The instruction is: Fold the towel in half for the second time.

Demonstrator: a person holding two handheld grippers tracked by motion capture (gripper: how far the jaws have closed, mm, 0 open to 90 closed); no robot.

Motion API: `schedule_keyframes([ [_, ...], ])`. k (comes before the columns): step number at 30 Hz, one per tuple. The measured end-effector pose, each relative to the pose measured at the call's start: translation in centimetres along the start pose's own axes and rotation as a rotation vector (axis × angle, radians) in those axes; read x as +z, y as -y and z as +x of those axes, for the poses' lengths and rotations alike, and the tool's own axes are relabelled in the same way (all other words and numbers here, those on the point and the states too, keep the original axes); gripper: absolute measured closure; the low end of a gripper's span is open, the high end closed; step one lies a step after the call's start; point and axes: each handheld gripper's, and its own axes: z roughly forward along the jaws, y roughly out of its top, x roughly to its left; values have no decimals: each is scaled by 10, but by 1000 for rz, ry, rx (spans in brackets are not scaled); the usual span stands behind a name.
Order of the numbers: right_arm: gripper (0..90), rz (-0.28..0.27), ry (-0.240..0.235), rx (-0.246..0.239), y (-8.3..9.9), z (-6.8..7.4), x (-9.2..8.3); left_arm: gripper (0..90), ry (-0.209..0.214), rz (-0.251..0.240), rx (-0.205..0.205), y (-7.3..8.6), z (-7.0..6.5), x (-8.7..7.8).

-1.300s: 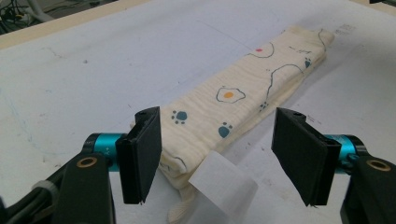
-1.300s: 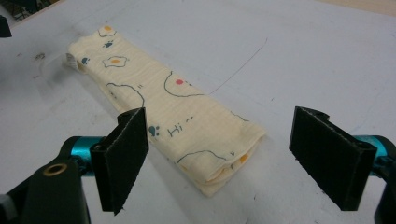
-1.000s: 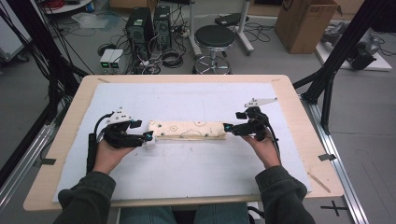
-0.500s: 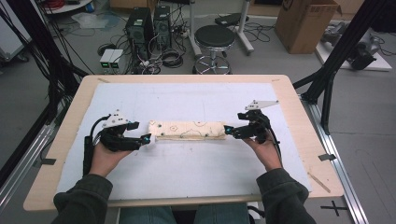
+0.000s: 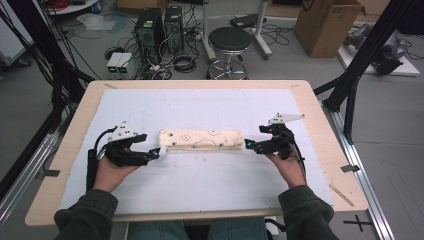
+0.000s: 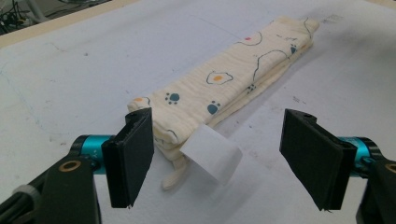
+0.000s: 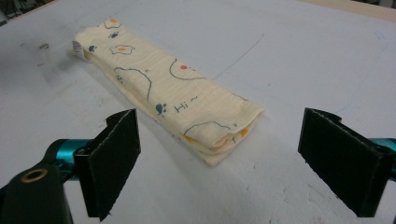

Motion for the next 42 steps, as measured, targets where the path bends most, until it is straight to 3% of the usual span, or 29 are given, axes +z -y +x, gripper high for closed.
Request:
schedule_keyframes([
  [42, 121, -4, 43, 6, 48, 4, -37, 234, -34, 9, -21, 35, -10, -25],
])
